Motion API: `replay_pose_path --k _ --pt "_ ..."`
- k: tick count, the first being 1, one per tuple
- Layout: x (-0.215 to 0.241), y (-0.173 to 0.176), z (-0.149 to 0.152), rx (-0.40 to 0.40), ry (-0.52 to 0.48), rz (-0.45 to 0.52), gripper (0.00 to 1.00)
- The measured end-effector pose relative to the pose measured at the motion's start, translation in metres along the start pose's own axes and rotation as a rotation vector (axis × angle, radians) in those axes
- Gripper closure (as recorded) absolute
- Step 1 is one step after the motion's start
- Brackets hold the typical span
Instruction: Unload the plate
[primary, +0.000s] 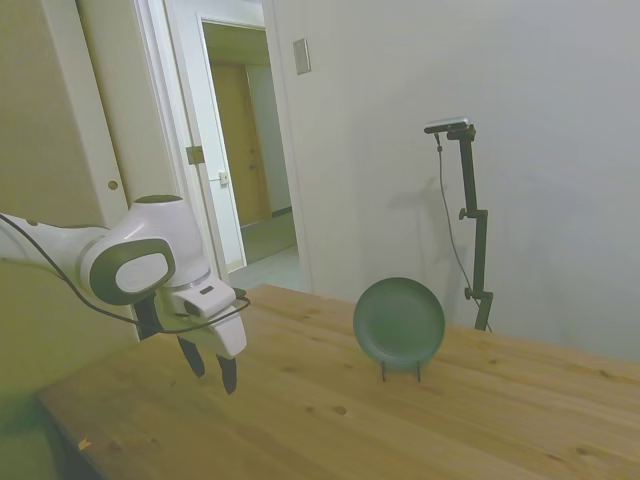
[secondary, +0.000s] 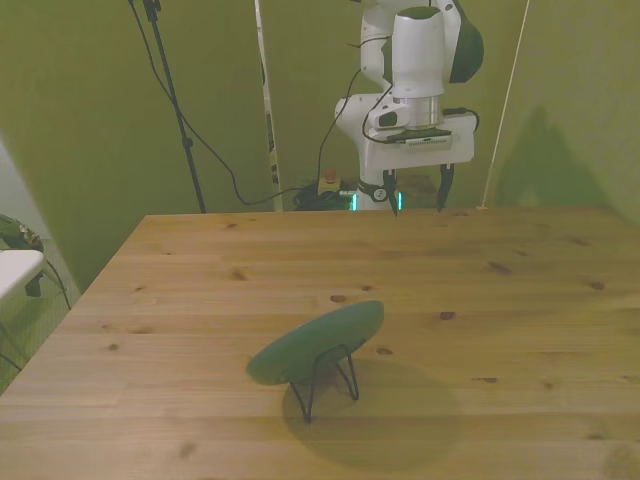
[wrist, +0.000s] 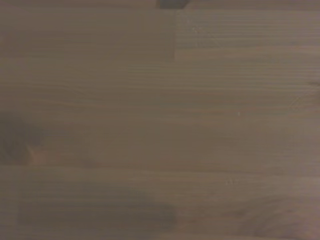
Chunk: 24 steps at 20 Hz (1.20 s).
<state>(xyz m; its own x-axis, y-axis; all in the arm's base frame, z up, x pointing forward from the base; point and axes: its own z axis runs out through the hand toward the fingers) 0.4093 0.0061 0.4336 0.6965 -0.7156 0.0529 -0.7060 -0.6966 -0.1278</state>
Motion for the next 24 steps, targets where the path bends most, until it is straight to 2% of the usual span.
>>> replay_pose_path --k 3,8,11,19,24 --pt "0.007 0.004 -0.004 0.010 0.011 0.030 0.00" --pt "0.082 0.036 -0.087 0.091 0.190 0.176 0.00" --pt "0.118 0.045 -0.116 0.119 0.253 0.235 0.00" --pt "0.220 0.055 -0.150 0.136 0.292 0.344 0.00" --pt "0.230 0.032 -0.162 0.146 0.258 0.319 0.00"
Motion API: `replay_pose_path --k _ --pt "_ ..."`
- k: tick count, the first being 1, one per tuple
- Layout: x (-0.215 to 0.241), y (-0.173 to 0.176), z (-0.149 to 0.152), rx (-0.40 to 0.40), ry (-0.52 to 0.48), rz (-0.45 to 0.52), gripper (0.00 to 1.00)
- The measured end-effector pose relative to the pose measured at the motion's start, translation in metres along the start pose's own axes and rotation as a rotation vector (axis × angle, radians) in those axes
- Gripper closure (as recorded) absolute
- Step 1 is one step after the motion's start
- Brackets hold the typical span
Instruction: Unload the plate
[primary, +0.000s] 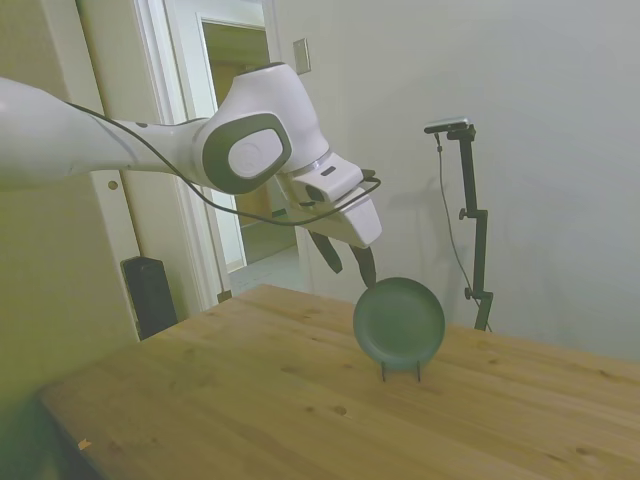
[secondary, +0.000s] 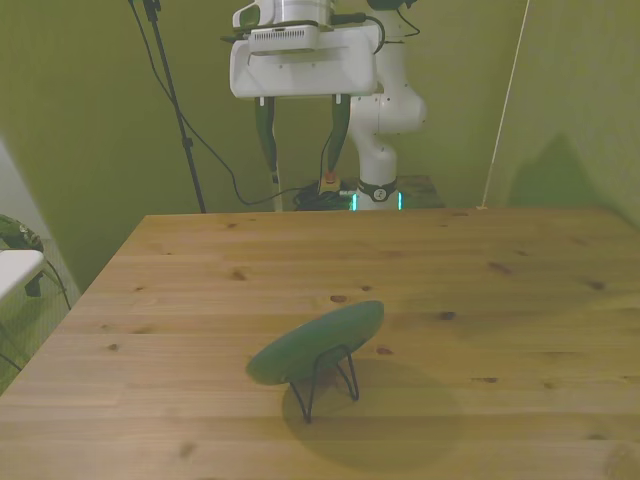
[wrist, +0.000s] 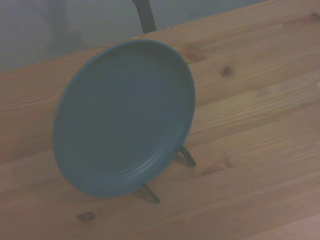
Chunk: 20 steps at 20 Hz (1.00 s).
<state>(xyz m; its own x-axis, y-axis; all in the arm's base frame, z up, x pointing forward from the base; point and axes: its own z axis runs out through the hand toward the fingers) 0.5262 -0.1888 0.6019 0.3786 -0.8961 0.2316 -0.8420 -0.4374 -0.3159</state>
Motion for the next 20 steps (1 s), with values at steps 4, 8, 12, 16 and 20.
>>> replay_pose_path --k 4,8,12,16,20 --pt "0.021 -0.009 0.007 0.023 0.030 0.023 0.00" --pt "0.043 -0.038 0.027 0.051 0.048 0.030 0.00" --pt "0.036 -0.078 0.057 0.092 0.030 0.008 0.00" --pt "0.018 -0.111 0.086 0.116 0.021 -0.033 0.00" --pt "0.009 -0.121 0.116 0.116 0.016 -0.047 0.00"
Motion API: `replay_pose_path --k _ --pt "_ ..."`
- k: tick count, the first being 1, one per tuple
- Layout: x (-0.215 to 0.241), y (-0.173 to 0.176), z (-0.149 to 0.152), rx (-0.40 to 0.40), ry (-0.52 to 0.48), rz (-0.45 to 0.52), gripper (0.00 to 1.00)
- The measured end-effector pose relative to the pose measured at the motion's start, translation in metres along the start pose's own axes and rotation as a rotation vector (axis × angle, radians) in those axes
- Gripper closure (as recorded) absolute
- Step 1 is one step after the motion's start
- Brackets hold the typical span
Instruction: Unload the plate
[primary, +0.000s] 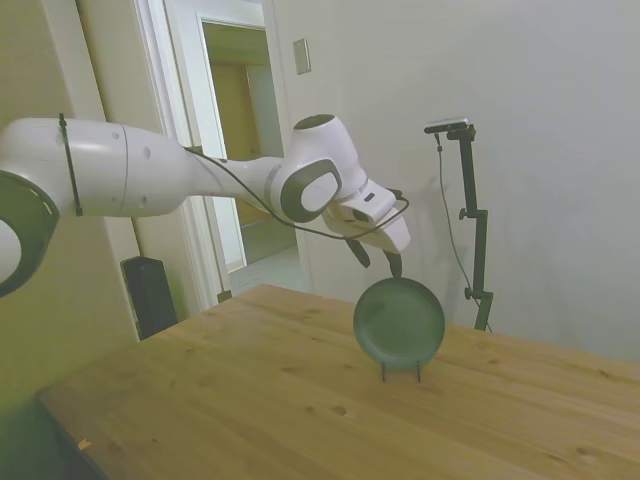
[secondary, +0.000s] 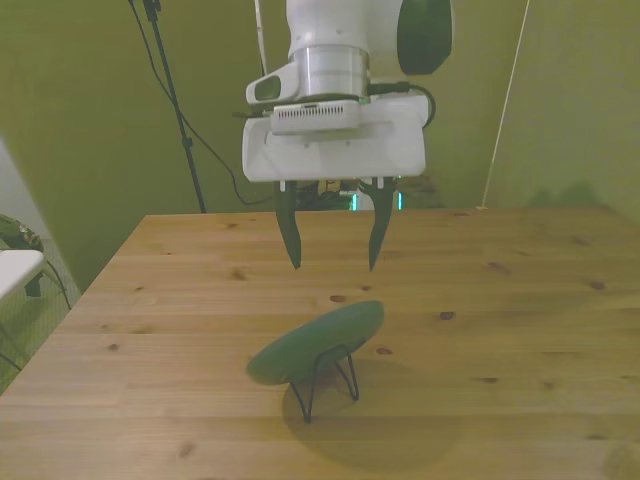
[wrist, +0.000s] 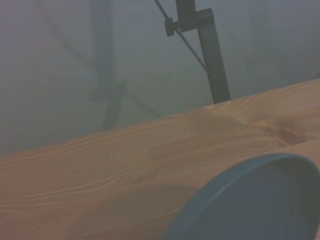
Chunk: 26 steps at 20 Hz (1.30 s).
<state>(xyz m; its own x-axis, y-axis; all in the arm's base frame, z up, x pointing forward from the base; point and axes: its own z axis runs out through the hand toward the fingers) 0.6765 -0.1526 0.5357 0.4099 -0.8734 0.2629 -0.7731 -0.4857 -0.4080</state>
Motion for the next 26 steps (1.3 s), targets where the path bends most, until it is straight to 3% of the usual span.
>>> replay_pose_path --k 10,18,26 --pt "-0.044 -0.002 0.003 0.117 0.072 0.041 0.00" --pt "-0.040 0.023 0.013 0.108 0.048 0.116 0.00" --pt "-0.036 0.016 0.039 0.098 0.038 0.119 0.00"
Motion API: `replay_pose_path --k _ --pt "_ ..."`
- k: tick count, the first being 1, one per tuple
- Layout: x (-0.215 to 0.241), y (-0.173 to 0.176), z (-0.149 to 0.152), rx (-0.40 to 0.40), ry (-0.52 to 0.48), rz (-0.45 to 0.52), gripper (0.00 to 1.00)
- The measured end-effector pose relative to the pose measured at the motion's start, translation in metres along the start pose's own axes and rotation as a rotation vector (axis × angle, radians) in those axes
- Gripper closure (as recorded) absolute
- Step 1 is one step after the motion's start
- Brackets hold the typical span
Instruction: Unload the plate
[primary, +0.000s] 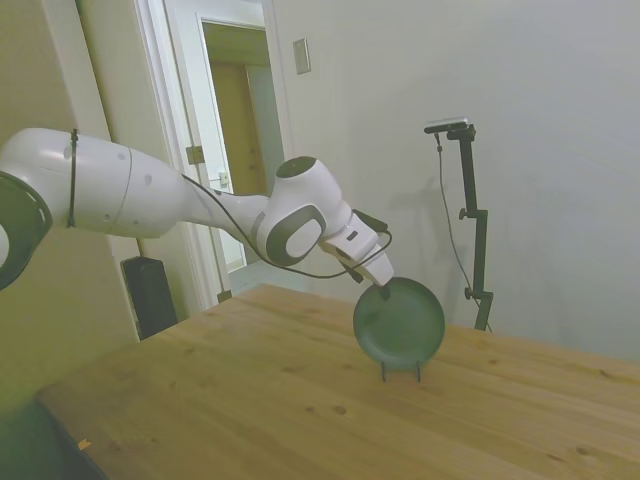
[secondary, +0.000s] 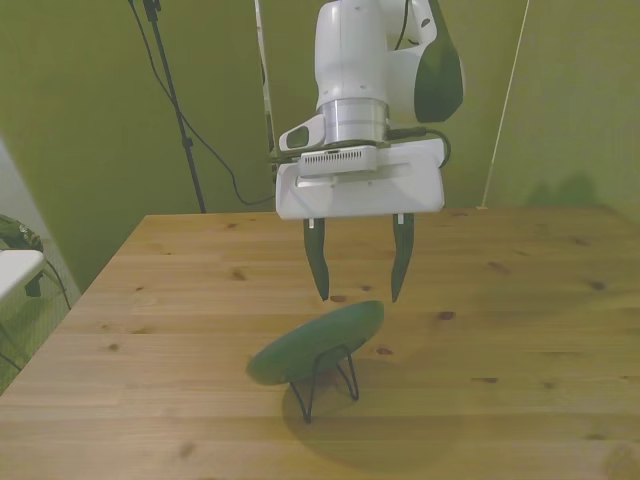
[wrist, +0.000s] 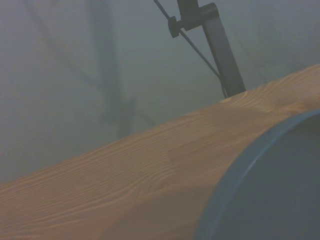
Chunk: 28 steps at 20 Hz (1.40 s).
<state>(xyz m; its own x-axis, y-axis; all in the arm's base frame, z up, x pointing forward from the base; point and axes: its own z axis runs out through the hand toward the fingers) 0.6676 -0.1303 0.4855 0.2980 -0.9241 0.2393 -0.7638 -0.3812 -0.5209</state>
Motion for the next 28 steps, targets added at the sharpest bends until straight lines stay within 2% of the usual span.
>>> replay_pose_path --k 4,5,28 --pt "-0.004 -0.009 0.010 0.005 -0.005 -0.011 0.00" --pt "-0.006 -0.011 0.010 0.007 -0.007 -0.014 1.00" --pt "-0.014 -0.009 0.008 0.011 -0.027 -0.030 1.00"
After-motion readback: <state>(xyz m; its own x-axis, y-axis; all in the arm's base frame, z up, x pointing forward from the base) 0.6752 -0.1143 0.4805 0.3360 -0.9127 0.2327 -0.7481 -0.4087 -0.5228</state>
